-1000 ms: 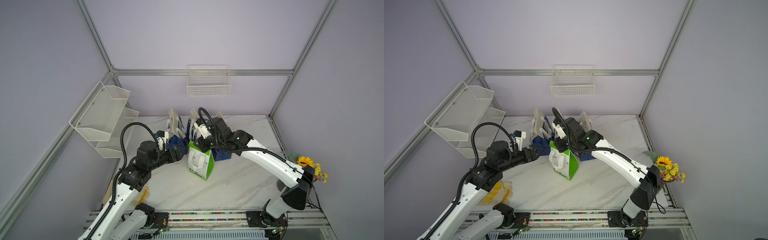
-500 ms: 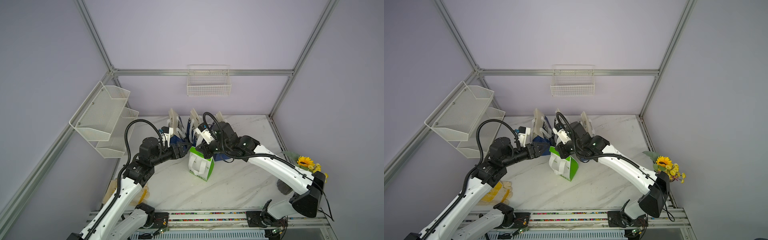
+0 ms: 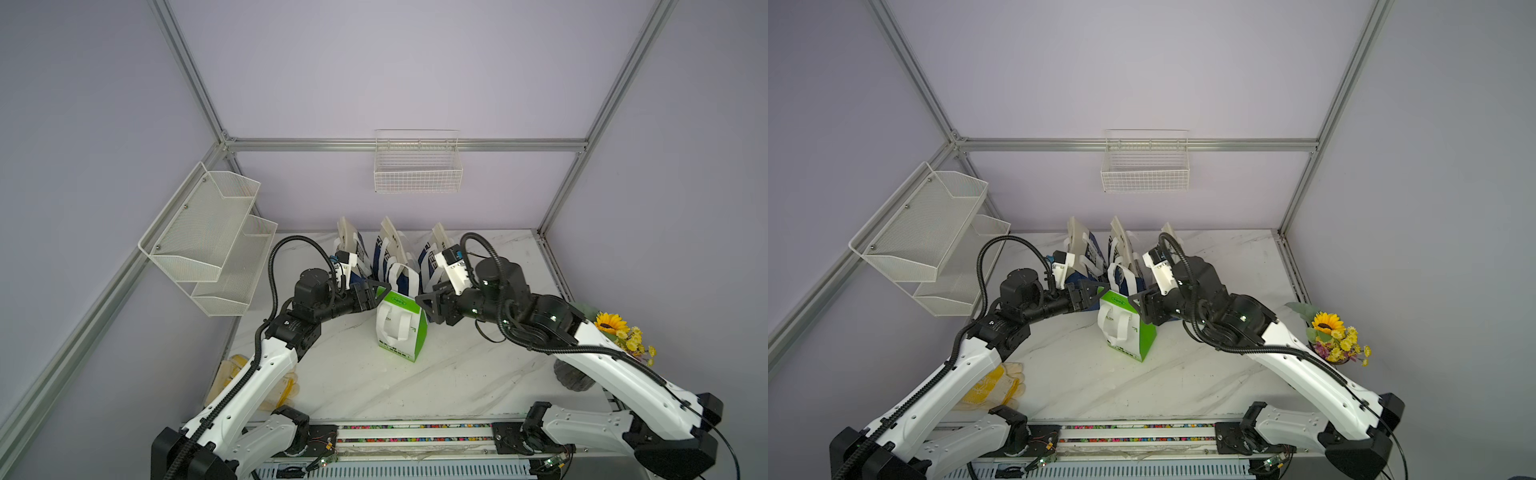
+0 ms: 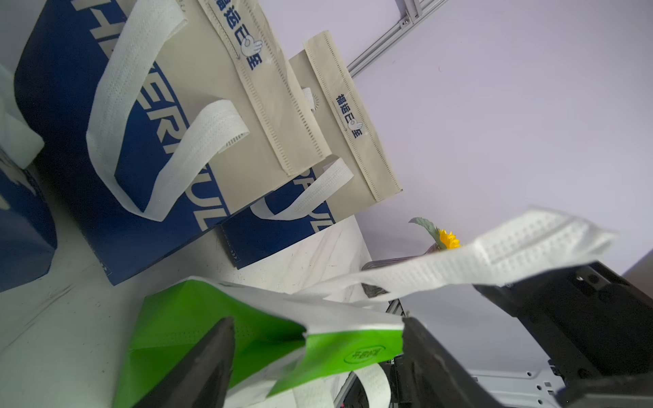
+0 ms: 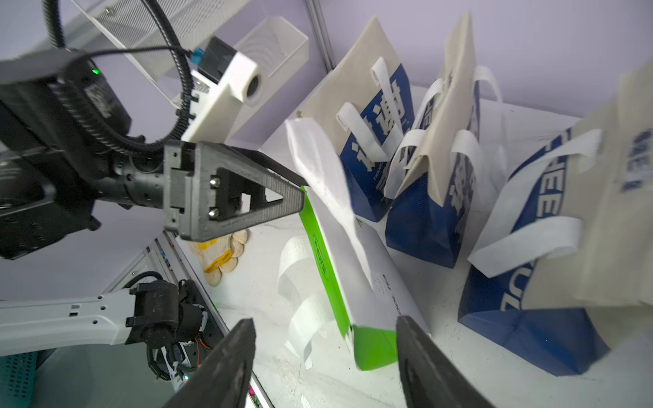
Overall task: Open the takeout bag
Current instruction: Adjust the takeout bag at the center of the board.
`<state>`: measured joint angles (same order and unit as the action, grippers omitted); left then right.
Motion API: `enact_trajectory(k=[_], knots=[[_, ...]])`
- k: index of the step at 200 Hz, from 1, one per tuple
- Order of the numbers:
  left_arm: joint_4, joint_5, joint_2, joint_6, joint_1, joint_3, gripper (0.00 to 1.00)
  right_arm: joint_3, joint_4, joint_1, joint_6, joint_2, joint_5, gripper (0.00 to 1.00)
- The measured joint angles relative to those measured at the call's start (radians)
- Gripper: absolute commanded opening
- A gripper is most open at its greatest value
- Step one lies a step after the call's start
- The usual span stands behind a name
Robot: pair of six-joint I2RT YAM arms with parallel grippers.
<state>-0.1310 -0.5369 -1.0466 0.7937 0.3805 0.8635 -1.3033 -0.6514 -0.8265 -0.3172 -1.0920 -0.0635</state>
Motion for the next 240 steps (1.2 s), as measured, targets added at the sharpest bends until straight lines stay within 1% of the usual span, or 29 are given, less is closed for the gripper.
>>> enact_trajectory(k=[22,35,60,76,110,146,181,207,222,240], knots=[[0.023,-0.008,-0.006,0.000,0.000,0.000,0.77,0.085,0.023,0.000,-0.058,0.101,0.001,0.61],[0.034,-0.010,-0.010,0.000,0.002,0.000,0.78,0.138,0.050,0.000,-0.089,0.111,-0.010,0.56],[0.048,-0.010,-0.022,0.000,0.016,-0.005,0.76,0.249,0.130,0.000,-0.146,0.050,-0.038,0.40],[0.048,-0.012,-0.023,0.000,0.035,-0.019,0.75,0.311,0.177,0.000,-0.182,-0.004,-0.061,0.34],[0.031,-0.001,-0.011,-0.001,0.064,-0.045,0.73,0.380,0.244,0.000,-0.231,-0.046,-0.083,0.26],[0.006,0.029,0.042,-0.002,0.106,-0.046,0.69,0.370,0.260,0.002,-0.247,-0.051,-0.060,0.18],[-0.009,0.075,0.071,-0.005,0.182,-0.066,0.67,0.296,0.211,0.026,-0.230,-0.105,0.010,0.17],[-0.037,0.115,0.121,-0.005,0.219,-0.105,0.71,0.237,0.144,0.031,-0.210,-0.126,0.077,0.17],[-0.089,0.166,0.162,-0.004,0.222,-0.114,0.72,0.211,0.106,0.031,-0.193,-0.120,0.107,0.23],[-0.142,0.225,0.208,0.000,0.222,-0.113,0.72,0.208,0.076,0.027,-0.187,-0.086,0.136,0.38]])
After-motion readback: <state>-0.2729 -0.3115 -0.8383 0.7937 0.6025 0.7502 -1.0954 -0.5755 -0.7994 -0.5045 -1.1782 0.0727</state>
